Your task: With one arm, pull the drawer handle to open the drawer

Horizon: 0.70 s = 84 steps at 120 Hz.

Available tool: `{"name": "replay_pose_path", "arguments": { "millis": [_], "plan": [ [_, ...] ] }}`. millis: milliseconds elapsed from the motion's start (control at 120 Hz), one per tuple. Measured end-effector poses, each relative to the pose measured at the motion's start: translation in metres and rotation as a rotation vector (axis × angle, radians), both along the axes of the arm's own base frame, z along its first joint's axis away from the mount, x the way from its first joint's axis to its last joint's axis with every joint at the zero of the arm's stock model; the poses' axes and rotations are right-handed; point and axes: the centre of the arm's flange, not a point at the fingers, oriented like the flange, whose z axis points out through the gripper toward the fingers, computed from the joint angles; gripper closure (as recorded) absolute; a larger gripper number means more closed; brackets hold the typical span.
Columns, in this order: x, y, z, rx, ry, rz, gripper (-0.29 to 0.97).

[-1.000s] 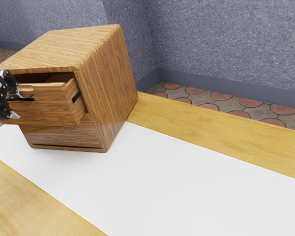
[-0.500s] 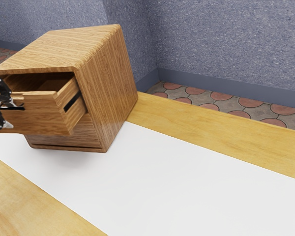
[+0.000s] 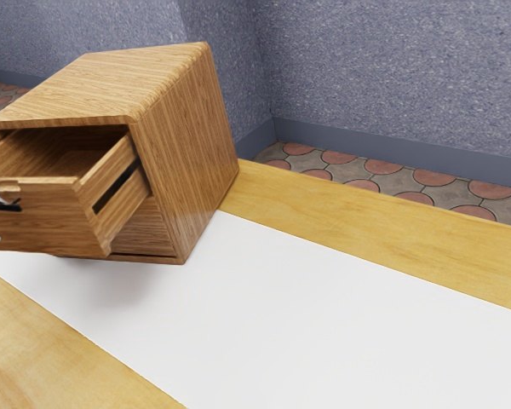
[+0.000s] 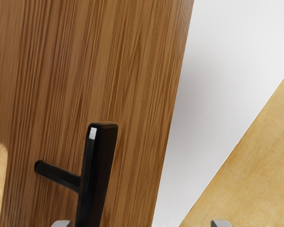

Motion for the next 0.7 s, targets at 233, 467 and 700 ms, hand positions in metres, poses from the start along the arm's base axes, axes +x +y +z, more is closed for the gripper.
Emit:
{"name": "replay_pose_path", "arguments": {
  "millis": [233,467,700],
  "plan": [
    [-0.017,-0.007,-0.003,0.004,-0.001,0.013,0.33],
    [-0.034,-0.011,-0.004,-0.003,-0.008,0.025,0.33],
    [-0.046,-0.02,-0.006,0.001,-0.004,0.03,0.34]
  ]
}}
